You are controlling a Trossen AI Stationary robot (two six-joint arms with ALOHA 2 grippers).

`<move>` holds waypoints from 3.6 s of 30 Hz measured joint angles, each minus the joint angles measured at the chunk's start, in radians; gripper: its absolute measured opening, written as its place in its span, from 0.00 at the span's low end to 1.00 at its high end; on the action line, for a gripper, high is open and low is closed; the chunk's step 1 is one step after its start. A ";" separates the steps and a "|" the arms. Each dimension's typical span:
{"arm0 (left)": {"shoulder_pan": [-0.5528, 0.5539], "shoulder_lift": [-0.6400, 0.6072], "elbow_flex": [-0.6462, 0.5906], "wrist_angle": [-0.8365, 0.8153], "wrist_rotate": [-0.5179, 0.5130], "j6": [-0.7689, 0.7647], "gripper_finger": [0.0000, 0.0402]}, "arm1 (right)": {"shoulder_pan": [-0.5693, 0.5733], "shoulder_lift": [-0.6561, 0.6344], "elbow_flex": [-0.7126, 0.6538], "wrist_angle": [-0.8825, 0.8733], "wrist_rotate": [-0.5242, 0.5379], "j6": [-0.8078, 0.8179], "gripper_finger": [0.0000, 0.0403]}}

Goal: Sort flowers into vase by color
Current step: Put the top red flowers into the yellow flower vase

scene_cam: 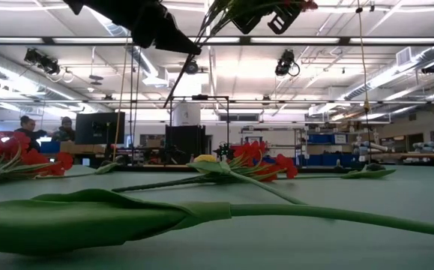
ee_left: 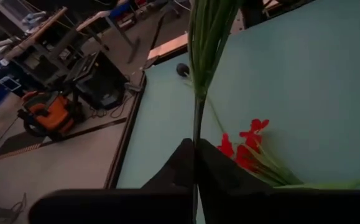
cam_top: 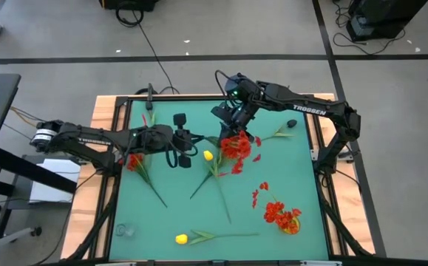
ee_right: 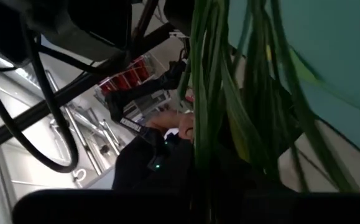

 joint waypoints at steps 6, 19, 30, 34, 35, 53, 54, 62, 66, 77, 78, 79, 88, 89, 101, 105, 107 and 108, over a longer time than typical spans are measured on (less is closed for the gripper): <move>-0.001 0.000 0.000 -0.083 0.000 0.018 0.01 | 0.004 -0.002 0.000 0.137 0.005 0.031 0.30; 0.015 -0.045 -0.012 -0.241 0.035 -0.002 0.00 | -0.115 -0.015 0.000 0.938 0.231 -0.038 0.45; 0.332 -0.324 -0.010 -0.223 0.331 -0.276 0.00 | -0.204 -0.126 0.002 0.876 0.309 -0.535 0.45; 0.408 -0.348 -0.011 -0.106 0.536 -0.420 0.00 | -0.198 -0.137 0.002 0.719 0.421 -0.787 0.45; 0.416 -0.348 -0.011 -0.057 0.572 -0.460 0.00 | -0.189 -0.132 0.002 0.690 0.445 -0.829 0.45; 0.404 -0.195 -0.011 0.280 0.587 -0.744 0.00 | -0.025 -0.029 0.000 0.757 0.716 -1.221 0.46; 0.397 -0.183 -0.011 0.290 0.586 -0.741 0.00 | -0.025 -0.029 0.000 0.756 0.721 -1.220 0.46; 0.373 -0.150 -0.011 0.353 0.584 -0.713 0.00 | -0.035 -0.029 0.000 0.730 0.688 -1.201 0.46; 0.373 -0.149 -0.011 0.351 0.582 -0.694 0.00 | -0.030 -0.029 0.000 0.706 0.678 -1.219 0.46; 0.342 -0.061 -0.010 0.420 0.582 -0.712 0.02 | -0.028 -0.029 0.000 0.662 0.685 -1.222 0.20; 0.340 -0.060 -0.010 0.417 0.582 -0.712 0.03 | -0.028 -0.029 0.000 0.649 0.686 -1.225 0.13; 0.338 -0.059 -0.011 0.412 0.582 -0.713 0.05 | -0.028 -0.030 0.000 0.637 0.685 -1.227 0.08; 0.353 -0.205 -0.011 0.239 0.604 -0.621 0.30 | 0.027 -0.061 0.001 0.513 0.944 -1.357 0.04; 0.355 -0.232 -0.008 0.199 0.605 -0.607 0.33 | 0.036 -0.065 0.000 0.507 0.963 -1.384 0.04; 0.355 -0.416 -0.010 -0.038 0.600 -0.502 0.49 | 0.166 -0.131 0.000 0.336 1.200 -1.415 0.04; 0.355 -0.441 -0.010 -0.043 0.599 -0.502 0.49 | 0.221 -0.157 0.000 0.239 1.365 -1.370 0.04; 0.355 -0.442 -0.010 -0.043 0.599 -0.502 0.50 | 0.256 -0.169 0.000 0.212 1.445 -1.356 0.04; 0.355 -0.442 -0.010 -0.044 0.598 -0.502 0.50 | 0.274 -0.179 0.000 0.203 1.479 -1.344 0.04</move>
